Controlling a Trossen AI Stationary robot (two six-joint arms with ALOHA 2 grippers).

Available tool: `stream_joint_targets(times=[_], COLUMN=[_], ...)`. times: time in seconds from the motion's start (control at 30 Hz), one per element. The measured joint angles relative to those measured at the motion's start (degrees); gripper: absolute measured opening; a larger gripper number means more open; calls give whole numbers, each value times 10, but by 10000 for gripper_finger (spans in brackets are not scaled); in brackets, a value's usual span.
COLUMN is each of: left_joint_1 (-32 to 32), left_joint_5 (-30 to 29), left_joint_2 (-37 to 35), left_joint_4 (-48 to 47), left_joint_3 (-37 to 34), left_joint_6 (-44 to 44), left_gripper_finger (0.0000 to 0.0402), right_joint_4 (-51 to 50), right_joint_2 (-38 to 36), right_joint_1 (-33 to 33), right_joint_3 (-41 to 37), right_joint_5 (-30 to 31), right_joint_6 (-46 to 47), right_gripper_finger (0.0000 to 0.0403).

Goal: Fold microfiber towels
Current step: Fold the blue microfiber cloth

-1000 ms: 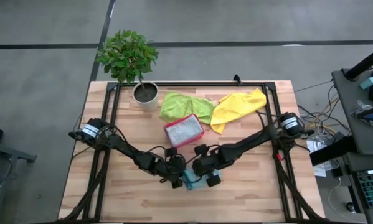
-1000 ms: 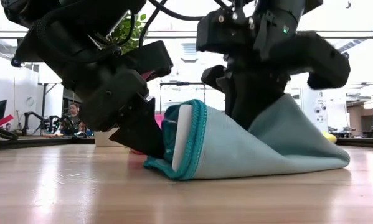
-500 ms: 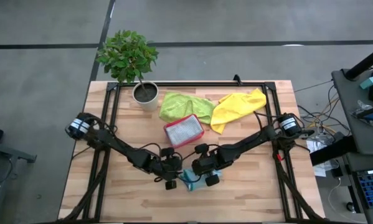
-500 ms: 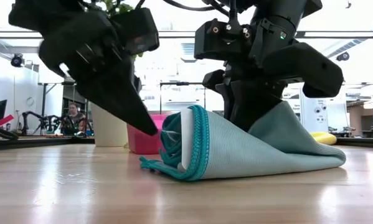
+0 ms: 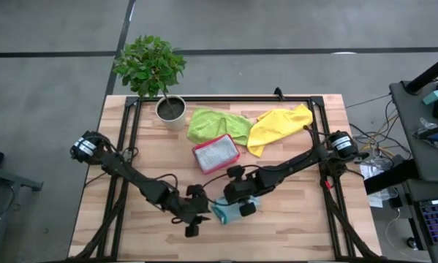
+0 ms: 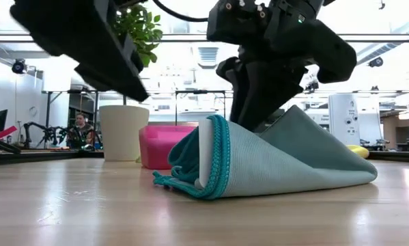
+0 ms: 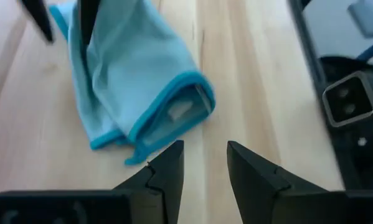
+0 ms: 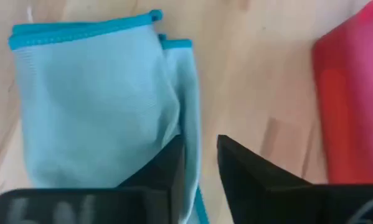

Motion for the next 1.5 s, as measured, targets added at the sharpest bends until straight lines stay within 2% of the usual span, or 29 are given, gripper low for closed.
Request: stream_joint_targets(times=[0.17, 0.3, 0.43, 0.63, 0.87, 1.2, 1.5], left_joint_1=[-6, -9, -10, -9, -7, -8, -1], left_joint_5=[-21, -62, -102, -107, -114, -120, -133], left_joint_2=[6, 16, 26, 53, 95, 116, 126], left_joint_4=[42, 79, 123, 195, 221, 195, 199], left_joint_3=[0, 0, 0, 0, 12, 40, 38], left_joint_6=[0, 7, 28, 50, 47, 46, 47], left_gripper_finger=[107, 107, 107, 107, 107, 107, 107], right_joint_4=[-32, -83, -118, -106, 7, 156, 338], right_joint_2=[0, -5, -23, -65, -97, -143, -165], right_joint_1=[-1, 1, 16, 52, 91, 101, 101], right_joint_3=[18, 37, 30, -9, -73, -186, -300], right_joint_5=[17, 18, 18, 19, 90, 139, 146], right_joint_6=[-15, -5, 23, 67, 81, 92, 80], right_gripper_finger=[121, 133, 132, 113, 86, 29, 9])
